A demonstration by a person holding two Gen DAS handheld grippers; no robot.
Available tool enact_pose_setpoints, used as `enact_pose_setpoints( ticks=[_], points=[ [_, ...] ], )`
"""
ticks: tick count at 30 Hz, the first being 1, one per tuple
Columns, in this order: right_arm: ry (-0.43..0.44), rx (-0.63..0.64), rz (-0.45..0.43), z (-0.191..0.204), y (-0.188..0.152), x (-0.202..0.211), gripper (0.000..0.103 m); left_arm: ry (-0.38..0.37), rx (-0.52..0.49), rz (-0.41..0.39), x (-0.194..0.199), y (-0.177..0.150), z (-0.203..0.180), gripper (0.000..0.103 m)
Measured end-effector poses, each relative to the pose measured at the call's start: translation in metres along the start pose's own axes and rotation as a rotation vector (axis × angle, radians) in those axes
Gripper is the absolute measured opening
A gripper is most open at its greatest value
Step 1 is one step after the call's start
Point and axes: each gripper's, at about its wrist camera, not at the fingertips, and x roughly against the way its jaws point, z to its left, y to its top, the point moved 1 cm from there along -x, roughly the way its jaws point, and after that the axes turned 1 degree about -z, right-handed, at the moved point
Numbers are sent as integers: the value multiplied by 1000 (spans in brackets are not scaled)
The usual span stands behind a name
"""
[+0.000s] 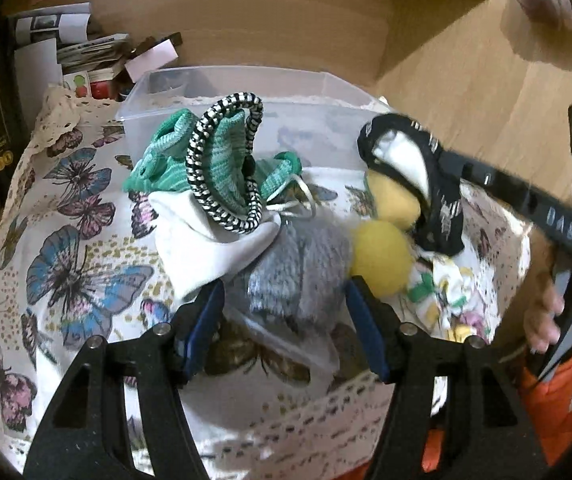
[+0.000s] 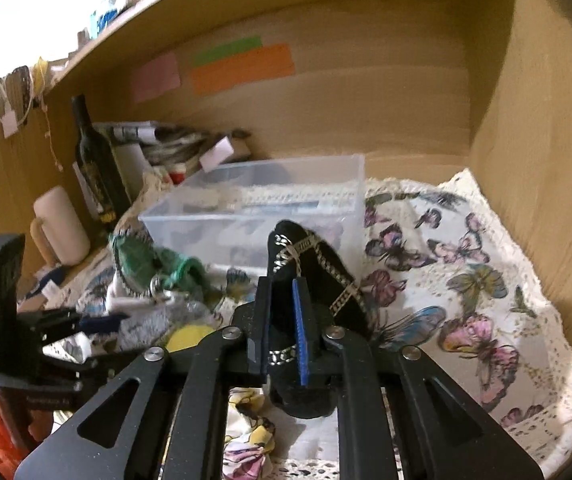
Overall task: Organize soft objects
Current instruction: 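Close the right tool on the black knit cap while the left tool grasps the grey sock, then lift the black cap into the clear box with the right tool while the left drops the grey sock in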
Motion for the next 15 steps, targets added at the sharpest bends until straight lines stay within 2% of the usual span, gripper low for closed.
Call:
enact_pose_setpoints(
  ticks=[1, 3, 5, 9, 11, 13, 14, 15],
  points=[
    [-5, 1, 6, 0, -2, -2, 39, -3, 2, -2, -2, 1, 0, 62],
    [-17, 2, 4, 0, -4, -6, 57, -10, -6, -5, -5, 4, -2, 47],
    [-23, 9, 28, -1, -5, -13, 58, -3, -24, -7, -4, 4, -5, 35],
    [-30, -15, 69, -6, -9, -26, 58, -13, -45, -33, 6, 7, -10, 27],
    [-31, -35, 68, -10, -10, -28, 49, -15, -56, -54, 13, 10, -13, 26],
    [-23, -55, 64, -13, -9, -27, 18, -17, -63, -73, 18, 15, -13, 26],
    [-21, -72, 44, -15, -7, -23, 12, -23, -67, -86, 23, 18, -15, 26],
    [-21, -82, 23, -17, -5, -18, 11, -28, -68, -95, 26, 20, -16, 26]
  ],
)
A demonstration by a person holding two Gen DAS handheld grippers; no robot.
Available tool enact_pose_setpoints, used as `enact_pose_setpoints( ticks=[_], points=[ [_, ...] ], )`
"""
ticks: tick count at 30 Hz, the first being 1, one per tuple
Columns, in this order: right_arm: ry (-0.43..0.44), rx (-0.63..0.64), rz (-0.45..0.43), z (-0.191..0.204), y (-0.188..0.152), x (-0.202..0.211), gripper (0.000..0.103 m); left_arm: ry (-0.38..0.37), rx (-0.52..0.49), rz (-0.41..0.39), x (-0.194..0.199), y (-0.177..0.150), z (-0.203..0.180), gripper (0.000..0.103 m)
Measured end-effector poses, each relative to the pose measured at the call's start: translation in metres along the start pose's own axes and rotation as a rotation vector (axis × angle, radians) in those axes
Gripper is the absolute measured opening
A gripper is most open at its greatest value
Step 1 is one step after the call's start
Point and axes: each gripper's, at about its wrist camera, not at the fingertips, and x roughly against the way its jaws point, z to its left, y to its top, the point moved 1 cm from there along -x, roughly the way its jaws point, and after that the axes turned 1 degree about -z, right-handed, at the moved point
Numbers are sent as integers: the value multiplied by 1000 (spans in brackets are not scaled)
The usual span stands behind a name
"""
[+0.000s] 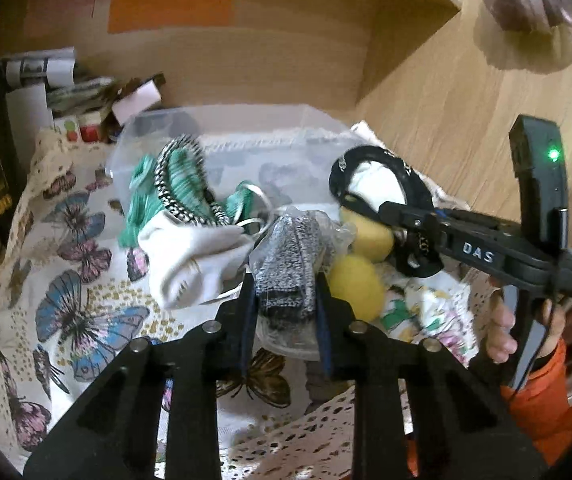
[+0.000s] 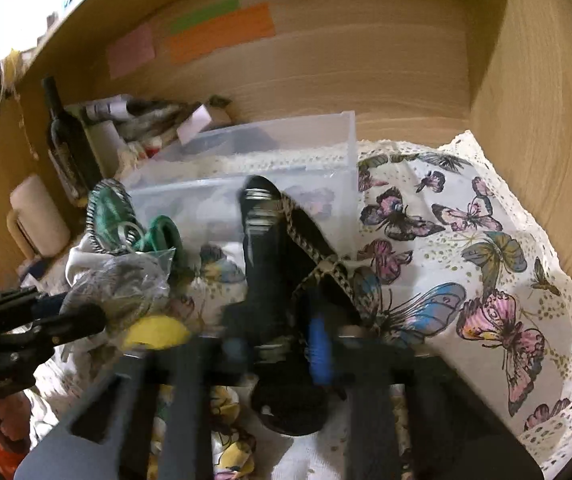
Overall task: Organize soft objects
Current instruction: 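Lift the black cap into the clear box with the right tool while the left drops the grey sock in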
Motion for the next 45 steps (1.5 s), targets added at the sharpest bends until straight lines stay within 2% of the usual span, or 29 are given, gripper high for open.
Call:
enact_pose_setpoints(
  ticks=[6, 12, 18, 23, 26, 32, 40, 45],
  points=[
    [-11, 33, -101, 6, 17, 27, 10, -38, 8, -73, 19, 23, -2, 26],
    [-11, 71, -186, 16, 44, 42, 10, -24, 8, -163, 33, 51, 3, 26],
    [-11, 116, -243, 22, 72, 39, 10, 14, 16, -233, 44, 81, 20, 26],
    [0, 150, -249, 25, 93, 26, 10, 40, 46, -238, 36, 101, 43, 26],
    [-1, 169, -236, 25, 104, 12, 10, 56, 55, -217, 24, 111, 54, 26],
    [-10, 197, -143, 26, 118, -32, 10, 83, 72, -139, -15, 125, 70, 26],
    [-30, 237, 28, 28, 113, -95, 10, 110, 95, 31, -78, 127, 88, 26],
    [-23, 239, 120, 26, 104, -117, 11, 109, 97, 81, -92, 118, 92, 27]
  ],
)
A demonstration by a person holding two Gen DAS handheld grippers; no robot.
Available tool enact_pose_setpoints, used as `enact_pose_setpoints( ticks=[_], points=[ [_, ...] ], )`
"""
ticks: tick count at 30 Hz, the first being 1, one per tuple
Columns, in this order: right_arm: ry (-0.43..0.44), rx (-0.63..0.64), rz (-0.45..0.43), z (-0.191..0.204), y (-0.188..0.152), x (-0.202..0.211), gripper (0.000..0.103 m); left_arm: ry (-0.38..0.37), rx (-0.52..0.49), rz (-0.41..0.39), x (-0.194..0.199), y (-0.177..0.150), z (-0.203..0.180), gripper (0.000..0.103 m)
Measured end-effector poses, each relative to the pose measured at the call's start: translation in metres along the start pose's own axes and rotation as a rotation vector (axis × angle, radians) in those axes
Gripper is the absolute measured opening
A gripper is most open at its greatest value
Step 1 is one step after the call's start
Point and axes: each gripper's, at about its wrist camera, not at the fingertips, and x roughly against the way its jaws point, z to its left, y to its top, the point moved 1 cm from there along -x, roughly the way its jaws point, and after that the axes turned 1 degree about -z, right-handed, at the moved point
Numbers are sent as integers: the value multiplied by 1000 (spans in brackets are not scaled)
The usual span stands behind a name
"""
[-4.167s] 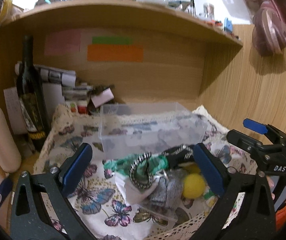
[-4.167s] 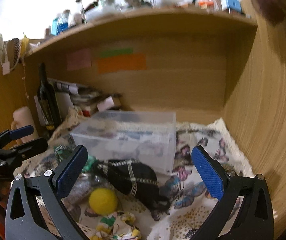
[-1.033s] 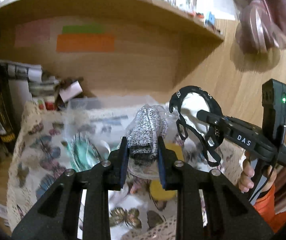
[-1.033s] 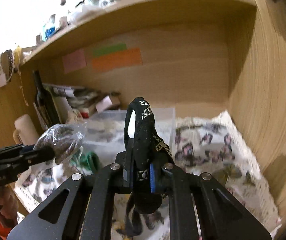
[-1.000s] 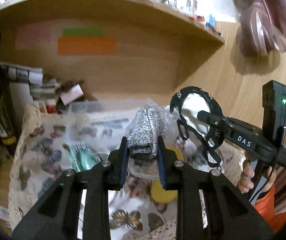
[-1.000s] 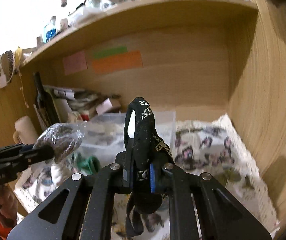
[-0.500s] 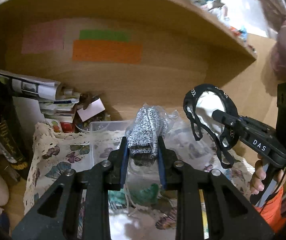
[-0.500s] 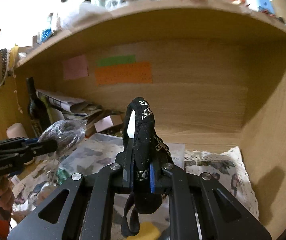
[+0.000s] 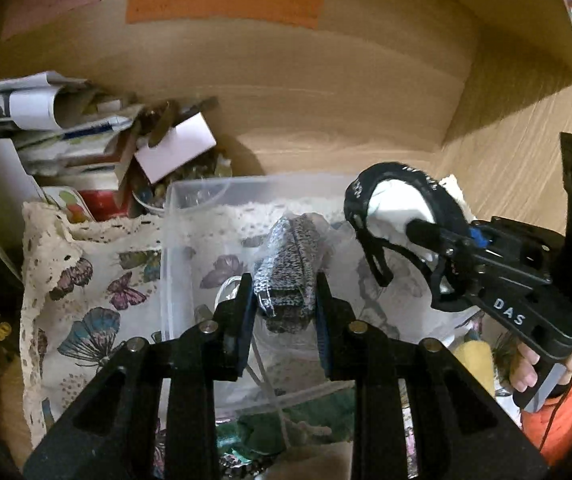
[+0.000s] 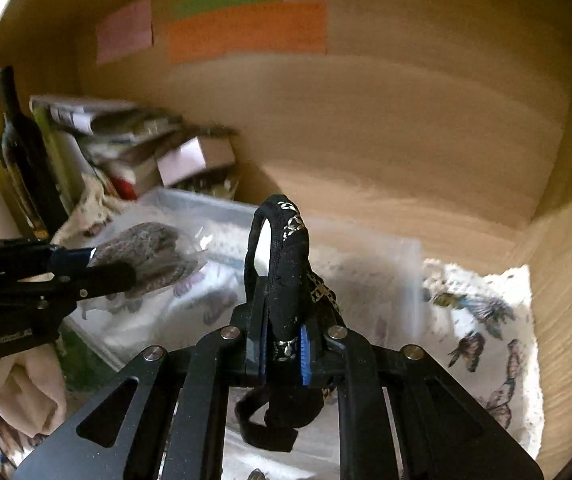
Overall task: Organize soft objects
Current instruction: 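Lift the black cap into the clear box with the right tool while the left drops the grey sock in, then grasp the floral fabric scrap with the right tool while the left tool grasps the white cloth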
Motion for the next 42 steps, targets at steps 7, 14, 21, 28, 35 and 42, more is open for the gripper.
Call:
enact_pose_setpoints(
  ticks=[7, 14, 21, 28, 35, 42],
  points=[
    [-6, -9, 2, 1, -1, 8, 48, 0, -11, -47, 15, 2, -4, 58],
    [-58, -3, -138, 6, -1, 65, 75, 34, -52, -175, 62, -3, -16, 78],
    [-61, 1, -276, 14, -16, 124, 101, 68, -92, -313, 110, -24, -29, 102],
    [-81, 24, -253, 24, -54, 143, 103, 85, -101, -306, 130, -57, -34, 103],
    [-90, -1, -159, 28, -101, 141, 103, 123, -60, -265, 132, -91, -25, 103],
    [-8, -60, -37, 34, -139, 123, 103, 125, -48, -162, 112, -120, -22, 103]
  ],
)
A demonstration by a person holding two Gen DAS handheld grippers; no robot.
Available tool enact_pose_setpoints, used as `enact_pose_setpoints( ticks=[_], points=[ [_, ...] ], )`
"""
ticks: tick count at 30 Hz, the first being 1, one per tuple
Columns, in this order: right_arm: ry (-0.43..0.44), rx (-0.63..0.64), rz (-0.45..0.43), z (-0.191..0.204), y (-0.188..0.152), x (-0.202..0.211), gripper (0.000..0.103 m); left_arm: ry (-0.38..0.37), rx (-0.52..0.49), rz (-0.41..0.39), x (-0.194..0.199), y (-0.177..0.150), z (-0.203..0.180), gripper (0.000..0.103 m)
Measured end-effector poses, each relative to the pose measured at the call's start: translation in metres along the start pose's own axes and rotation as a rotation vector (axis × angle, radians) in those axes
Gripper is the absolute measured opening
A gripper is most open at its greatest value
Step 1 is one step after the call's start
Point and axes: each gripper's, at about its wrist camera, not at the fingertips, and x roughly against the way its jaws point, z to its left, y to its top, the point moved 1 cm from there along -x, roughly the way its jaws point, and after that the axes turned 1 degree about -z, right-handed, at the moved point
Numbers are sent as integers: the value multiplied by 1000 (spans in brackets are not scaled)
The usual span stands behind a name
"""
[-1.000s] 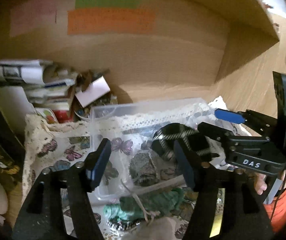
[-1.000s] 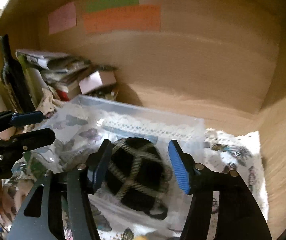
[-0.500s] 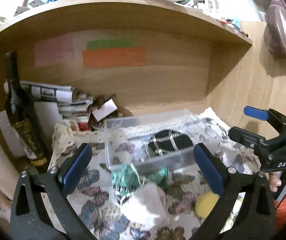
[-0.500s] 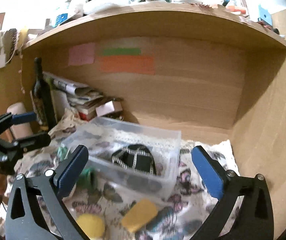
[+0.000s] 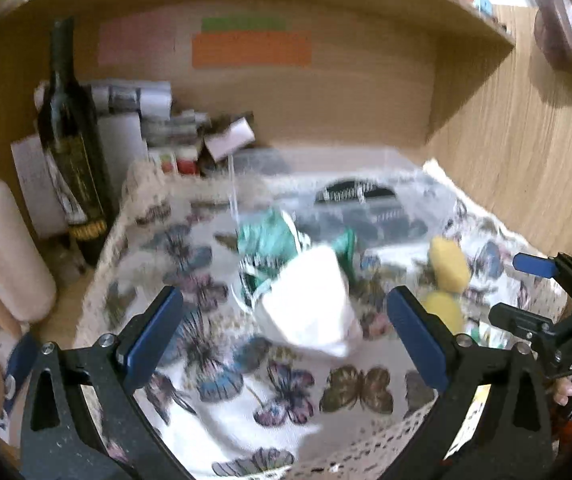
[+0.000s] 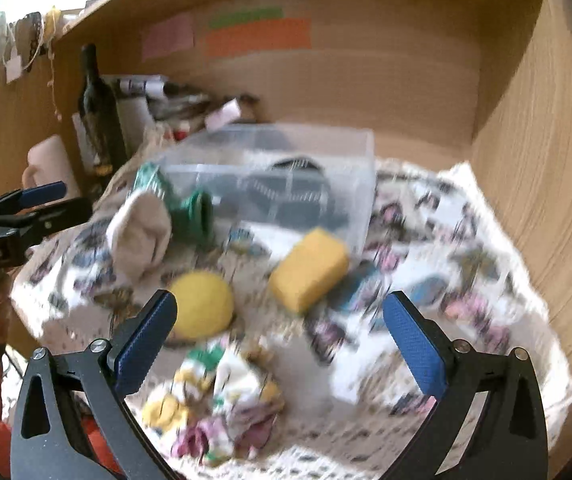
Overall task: Organize soft objects
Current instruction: 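Grasp the floral fabric scrap with the right tool while the left tool grasps the white cloth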
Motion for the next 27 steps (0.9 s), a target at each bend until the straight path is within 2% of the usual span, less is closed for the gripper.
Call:
enact_pose_setpoints(
  ticks=[2, 5, 7, 9, 12, 13, 16, 18, 20, 23, 27],
  points=[
    [15, 8, 31, 5, -10, -6, 100, -16, 3, 47, -10, -10, -1, 103],
    [30, 31, 81, 12, -23, -14, 79, -23, 14, 73, -18, -19, -2, 103],
    [52, 43, 105, 15, -27, -19, 55, -35, 21, 80, -22, -21, -2, 103],
    [41, 64, 97, 17, -30, -18, 50, -47, 34, 79, -24, -22, -3, 103],
    [51, 59, 92, 15, -29, -15, 26, -50, 40, 71, -27, -20, -3, 99],
    [48, 52, 89, 12, -28, -14, 23, -53, 42, 72, -28, -18, -2, 93],
    [25, 35, 72, 7, -25, -12, 19, -72, 44, 82, -34, -14, -1, 76],
    [5, 16, 52, 1, -22, -8, 19, -82, 46, 97, -40, -12, -2, 61],
    [-6, -7, 32, -5, -19, -4, 19, -108, 48, 124, -47, -12, -2, 42],
    [-29, -37, -1, -13, -14, 2, 18, -125, 42, 127, -46, -15, -3, 31],
    [-54, -73, -67, -24, 0, 12, 18, -129, 41, 113, -36, -14, -3, 25]
  ],
)
